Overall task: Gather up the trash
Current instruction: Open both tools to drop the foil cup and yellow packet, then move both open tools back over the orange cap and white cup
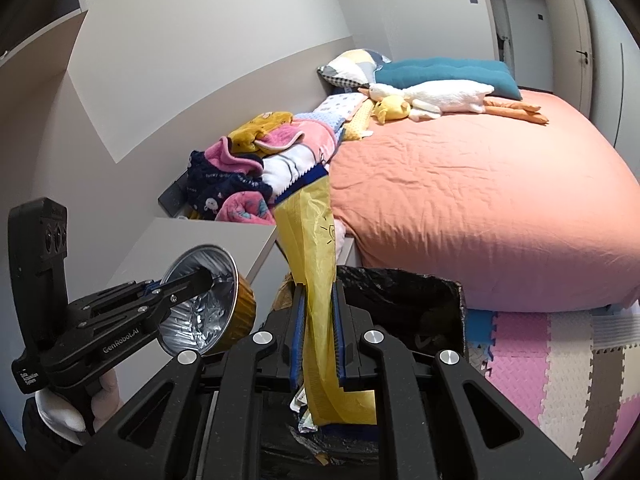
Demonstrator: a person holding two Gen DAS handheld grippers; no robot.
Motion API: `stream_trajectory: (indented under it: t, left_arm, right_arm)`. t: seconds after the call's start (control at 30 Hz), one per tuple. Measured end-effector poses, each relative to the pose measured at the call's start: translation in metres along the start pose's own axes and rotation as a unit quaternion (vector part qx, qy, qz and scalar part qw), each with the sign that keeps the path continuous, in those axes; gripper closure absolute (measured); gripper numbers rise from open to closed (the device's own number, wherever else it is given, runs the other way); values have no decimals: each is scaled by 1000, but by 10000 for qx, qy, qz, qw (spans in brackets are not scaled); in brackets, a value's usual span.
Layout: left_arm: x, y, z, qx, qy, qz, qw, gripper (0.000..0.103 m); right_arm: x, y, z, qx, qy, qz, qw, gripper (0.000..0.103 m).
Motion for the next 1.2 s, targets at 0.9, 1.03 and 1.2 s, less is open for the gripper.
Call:
stream_trajectory:
  t: [0.9,1.03,1.2]
  left_arm:
    - [-4,22,-13,-597,-237,-87,9979,7]
    - [-3,26,-18,-654,-269,-87,9975,7]
    - [-1,33,-25,-754,-302,-121,9966,7]
  right_arm:
    - [-5,6,-1,62,-178,-105,9998,36]
    - [-5,12,4,-23,-119,-152,9998,36]
    - [-4,26,8,-171,-74,-258,9995,36]
Point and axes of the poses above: each gripper's, at about its wrist camera, not at the fingertips, and z roughly the way its jaws point, y to its left, x to its underside, the point moved 5 cm from there along z, roughly the way its jaws point, and after that the axes turned 11 degrees about -y, right-handed, at the moved point
